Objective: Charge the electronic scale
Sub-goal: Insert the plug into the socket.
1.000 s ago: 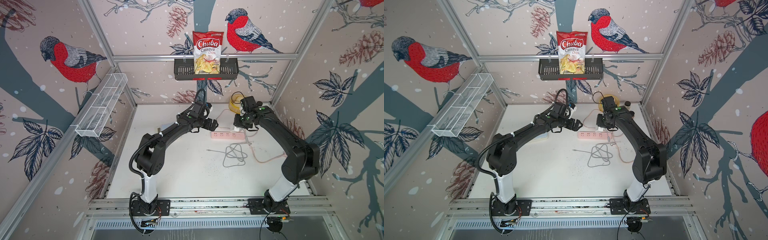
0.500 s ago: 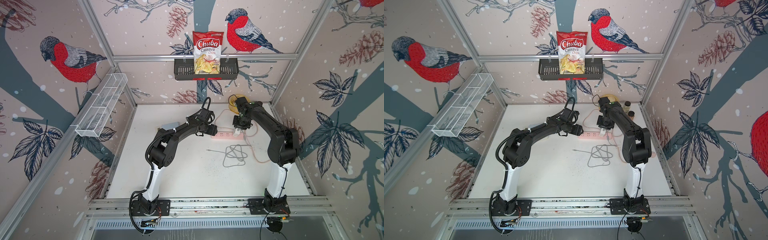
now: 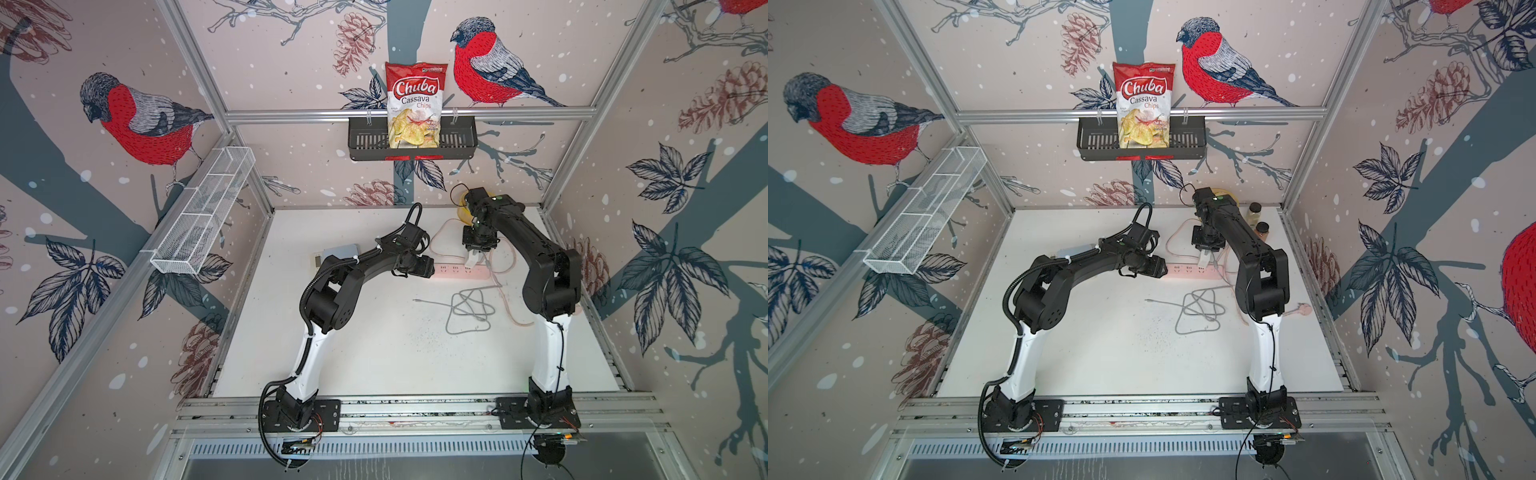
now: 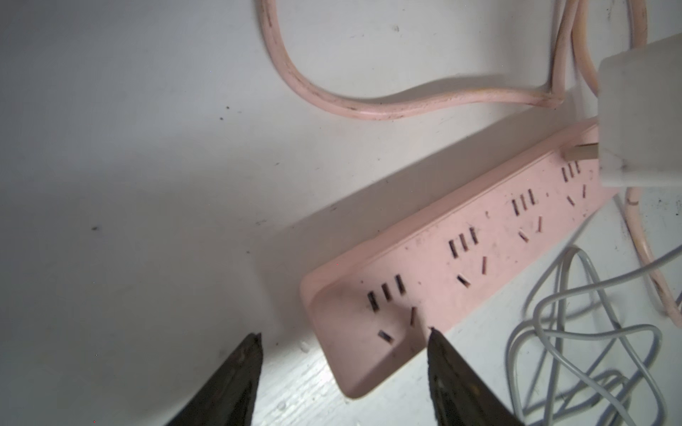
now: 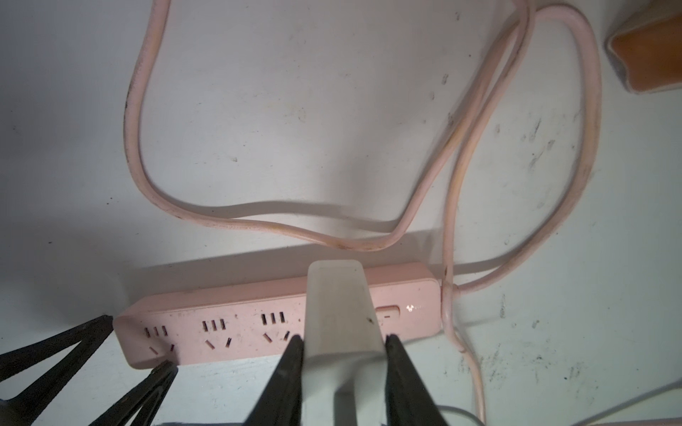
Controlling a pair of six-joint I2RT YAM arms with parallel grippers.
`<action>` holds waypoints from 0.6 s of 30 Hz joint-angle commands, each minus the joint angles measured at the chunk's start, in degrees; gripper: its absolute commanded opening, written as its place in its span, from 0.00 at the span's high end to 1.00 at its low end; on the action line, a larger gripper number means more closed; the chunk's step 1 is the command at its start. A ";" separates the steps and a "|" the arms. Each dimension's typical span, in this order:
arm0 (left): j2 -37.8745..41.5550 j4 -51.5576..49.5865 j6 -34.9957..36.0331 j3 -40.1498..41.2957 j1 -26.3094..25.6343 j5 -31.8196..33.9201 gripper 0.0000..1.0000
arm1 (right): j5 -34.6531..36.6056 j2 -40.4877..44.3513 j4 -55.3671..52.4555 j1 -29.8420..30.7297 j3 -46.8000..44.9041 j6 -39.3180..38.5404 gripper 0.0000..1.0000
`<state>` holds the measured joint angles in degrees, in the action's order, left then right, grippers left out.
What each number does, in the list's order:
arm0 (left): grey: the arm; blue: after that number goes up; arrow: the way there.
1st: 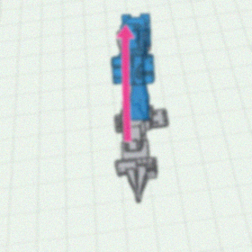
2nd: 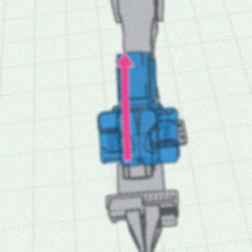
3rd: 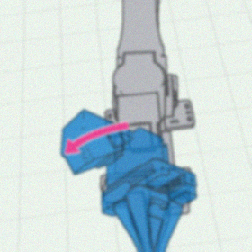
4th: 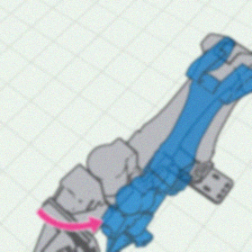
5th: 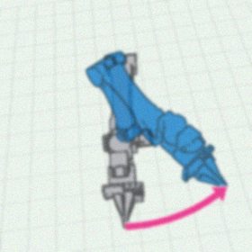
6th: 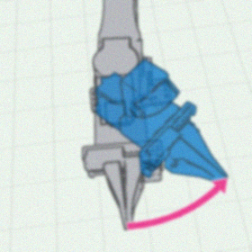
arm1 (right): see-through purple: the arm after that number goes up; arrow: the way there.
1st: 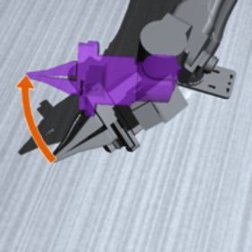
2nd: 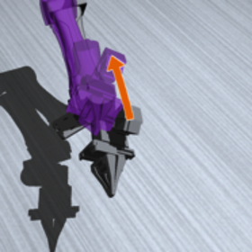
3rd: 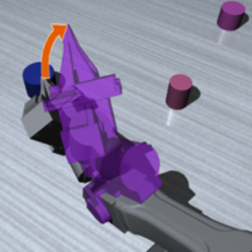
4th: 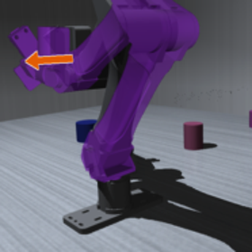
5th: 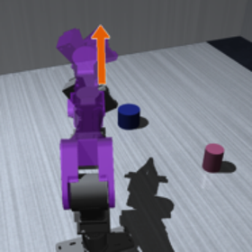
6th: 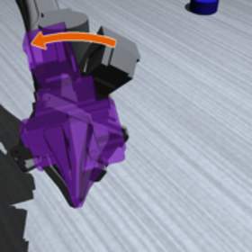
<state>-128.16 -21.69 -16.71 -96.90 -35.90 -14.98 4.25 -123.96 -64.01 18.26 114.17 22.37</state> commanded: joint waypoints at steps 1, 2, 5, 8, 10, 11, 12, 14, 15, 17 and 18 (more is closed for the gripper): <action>-0.20 -0.66 -1.33 -0.18 -0.31 -0.22 0.31 | -0.51 -1.31 -6.21 0.08 1.13 -2.10 1.00; -0.20 -0.68 -1.29 -0.12 -0.31 -0.22 0.31 | -0.68 -1.58 -6.59 0.07 1.67 -2.11 1.00; -0.35 -0.94 -1.12 -0.06 -0.40 -0.22 0.31 | -0.93 -2.39 -7.83 0.09 3.36 -2.38 1.00; -0.51 -1.21 -0.88 -0.01 -0.49 -0.04 0.31 | -0.59 -2.86 -8.64 0.29 4.36 -2.40 1.00; -0.41 -1.42 -0.78 0.00 -0.64 0.13 0.31 | -0.17 -3.01 -8.72 0.57 4.66 -2.32 1.00; -0.41 -1.52 -0.78 0.04 -0.64 0.21 0.31 | 0.07 -3.21 -8.63 0.76 4.74 -2.20 1.00; -0.37 -1.62 -0.69 0.05 -0.66 0.24 0.31 | 0.40 -3.45 -8.73 0.92 4.81 -2.19 1.00; -0.45 -1.60 -0.71 -0.04 -0.76 0.29 0.32 | 0.93 -4.36 -8.85 1.27 5.15 -2.16 1.00; -0.59 -1.61 -0.74 0.04 -0.95 0.22 0.32 | 0.95 -4.83 -8.87 1.46 5.27 -2.22 1.00; -0.97 -1.84 -0.87 -0.19 -0.97 0.15 0.32 | 1.27 -5.66 -8.91 1.87 5.52 -2.08 1.00; -1.17 -1.86 -0.96 -0.17 -1.10 0.13 0.32 | 1.69 -6.03 -8.92 2.17 5.60 -2.04 1.00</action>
<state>-128.68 -22.00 -16.71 -96.92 -36.53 -15.09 5.41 -128.92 -69.34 19.86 119.61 19.79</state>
